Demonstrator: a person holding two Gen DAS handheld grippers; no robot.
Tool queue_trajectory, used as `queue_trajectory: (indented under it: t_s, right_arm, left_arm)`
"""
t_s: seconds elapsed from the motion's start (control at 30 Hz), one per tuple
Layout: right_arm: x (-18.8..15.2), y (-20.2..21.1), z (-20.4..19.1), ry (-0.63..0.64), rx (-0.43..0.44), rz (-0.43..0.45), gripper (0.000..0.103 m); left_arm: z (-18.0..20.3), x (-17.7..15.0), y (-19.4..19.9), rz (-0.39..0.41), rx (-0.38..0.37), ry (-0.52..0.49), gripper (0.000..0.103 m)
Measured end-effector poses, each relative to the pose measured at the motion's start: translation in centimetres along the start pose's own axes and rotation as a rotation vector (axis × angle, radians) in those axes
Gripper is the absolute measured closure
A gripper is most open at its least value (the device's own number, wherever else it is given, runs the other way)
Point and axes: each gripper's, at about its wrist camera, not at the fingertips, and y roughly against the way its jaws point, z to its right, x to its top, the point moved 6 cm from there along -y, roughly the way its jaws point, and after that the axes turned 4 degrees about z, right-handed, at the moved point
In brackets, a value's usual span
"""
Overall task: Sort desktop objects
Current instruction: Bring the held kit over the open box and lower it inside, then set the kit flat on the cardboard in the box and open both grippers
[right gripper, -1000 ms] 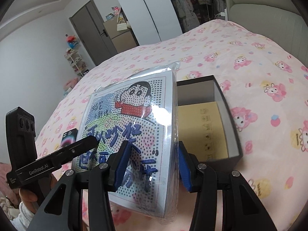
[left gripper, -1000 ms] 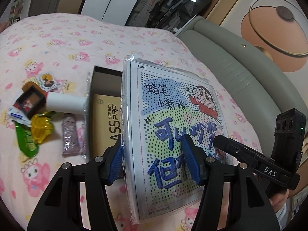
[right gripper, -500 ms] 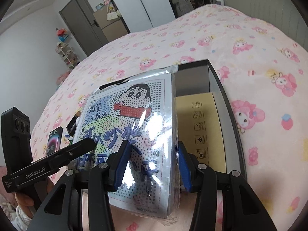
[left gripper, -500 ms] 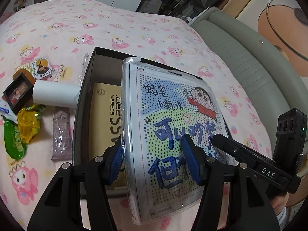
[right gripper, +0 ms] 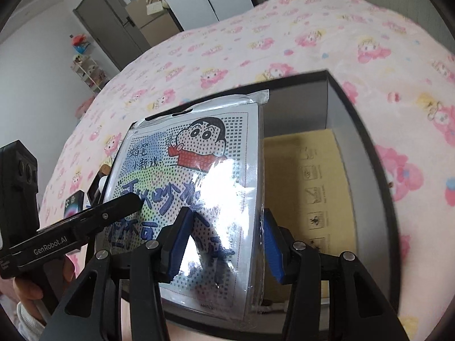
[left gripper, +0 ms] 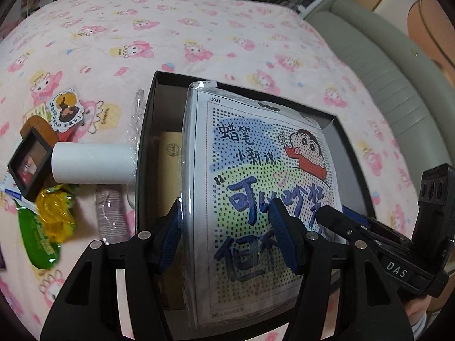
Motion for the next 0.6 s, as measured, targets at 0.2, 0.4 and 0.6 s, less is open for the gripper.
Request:
queue_trajectory:
  t_s: [0.2, 0.4, 0.6]
  right_arm:
    - [-1.0, -1.5, 0.1, 0.010, 0.000, -0.052, 0.058]
    - [-0.8, -0.9, 0.4, 0.020, -0.026, -0.027, 0.058]
    - [-1.5, -2.2, 2.0, -0.101, -0.013, -0.106, 0.058]
  left_arm:
    - [1.3, -1.3, -0.8, -0.061, 0.147, -0.139, 0.043]
    - [1.3, -1.9, -0.3, -0.039, 0.278, -0.223, 0.047]
    - [1.2, -2.6, -0.4, -0.055, 0.195, -0.197, 0.046]
